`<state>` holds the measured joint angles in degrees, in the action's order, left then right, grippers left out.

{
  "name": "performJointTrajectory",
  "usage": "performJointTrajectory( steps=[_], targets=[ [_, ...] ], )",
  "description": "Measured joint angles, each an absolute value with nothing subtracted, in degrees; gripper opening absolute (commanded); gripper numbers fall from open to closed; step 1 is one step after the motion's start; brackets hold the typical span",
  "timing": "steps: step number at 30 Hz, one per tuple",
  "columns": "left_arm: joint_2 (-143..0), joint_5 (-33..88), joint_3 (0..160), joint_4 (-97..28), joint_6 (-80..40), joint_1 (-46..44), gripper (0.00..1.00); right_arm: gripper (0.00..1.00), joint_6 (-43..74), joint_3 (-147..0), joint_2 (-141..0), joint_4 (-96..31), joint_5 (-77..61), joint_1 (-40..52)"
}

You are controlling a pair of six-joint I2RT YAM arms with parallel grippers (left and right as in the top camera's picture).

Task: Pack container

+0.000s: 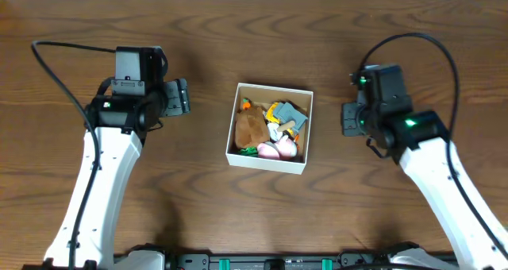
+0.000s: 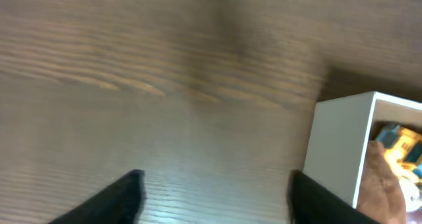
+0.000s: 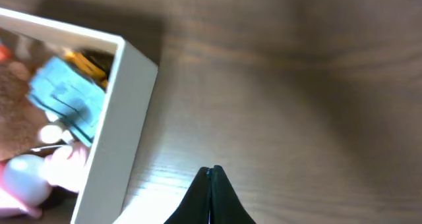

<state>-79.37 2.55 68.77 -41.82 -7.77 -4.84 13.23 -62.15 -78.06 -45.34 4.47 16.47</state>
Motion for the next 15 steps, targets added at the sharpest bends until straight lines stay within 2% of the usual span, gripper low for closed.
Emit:
performJointTrajectory(
  steps=[1,2,3,4,15],
  targets=[
    [-80.31,3.07,68.77,-42.02,-7.77,-4.95,0.24,0.01,14.33,-62.15,-79.48,-45.47,4.56,16.49],
    [-81.19,3.51,68.77,-42.22,-7.66,-4.99,0.19,0.01,15.57,-62.13,-81.03,-45.58,4.71,16.49],
    [-82.28,3.95,68.77,-42.39,-7.75,-5.04,0.09,0.01,16.56,-62.13,-82.37,-45.63,4.86,16.47],
    [-83.77,4.34,68.77,-42.61,-7.77,-5.04,0.06,0.01,17.63,-62.13,-83.81,-45.63,4.91,16.47],
    [-98.3,13.8,68.77,-43.22,-7.7,-5.8,0.06,0.01,20.62,-62.13,-90.65,-43.83,3.88,16.47]
  ],
)
